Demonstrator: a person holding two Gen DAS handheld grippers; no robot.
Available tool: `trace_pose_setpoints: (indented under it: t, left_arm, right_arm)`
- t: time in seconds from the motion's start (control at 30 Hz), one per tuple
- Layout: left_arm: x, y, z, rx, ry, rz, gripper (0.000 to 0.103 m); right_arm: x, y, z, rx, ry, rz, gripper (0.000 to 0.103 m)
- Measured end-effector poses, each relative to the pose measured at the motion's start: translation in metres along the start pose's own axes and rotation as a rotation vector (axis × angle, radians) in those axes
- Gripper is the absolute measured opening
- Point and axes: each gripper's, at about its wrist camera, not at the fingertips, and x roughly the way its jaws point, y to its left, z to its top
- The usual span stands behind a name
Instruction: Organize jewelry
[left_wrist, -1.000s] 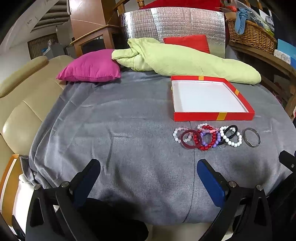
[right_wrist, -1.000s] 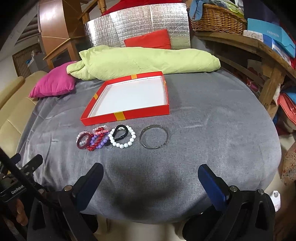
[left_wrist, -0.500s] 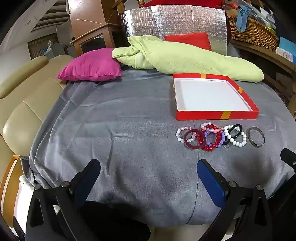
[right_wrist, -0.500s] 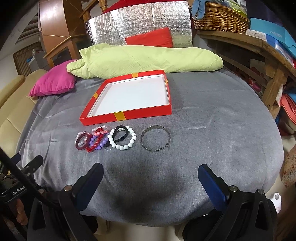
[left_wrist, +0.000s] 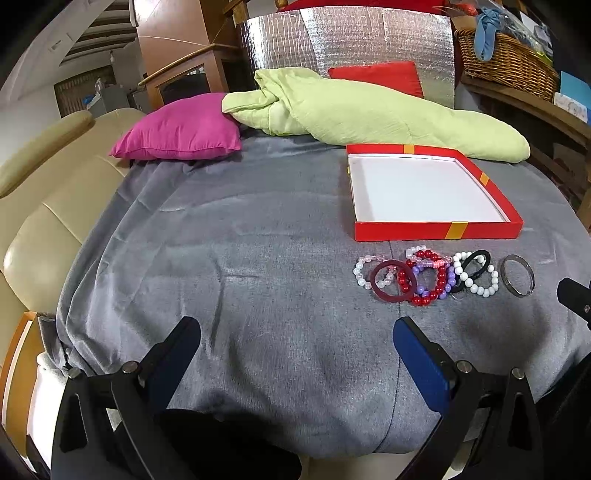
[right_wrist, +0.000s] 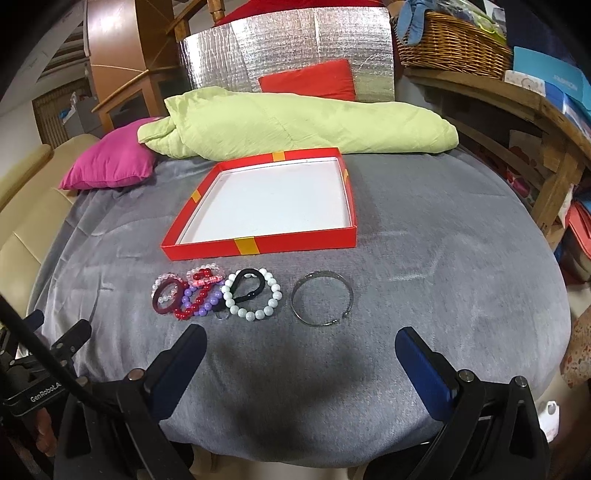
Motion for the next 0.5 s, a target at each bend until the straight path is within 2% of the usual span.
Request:
trace_pose_setpoints:
  t: [0.5]
  left_arm:
    - [0.011, -0.001, -0.001, 0.001, 0.017, -0.006, 0.103]
  right_arm:
    - [0.014, -0.004, 0.001, 0.018, 0.019, 0.005, 0.103]
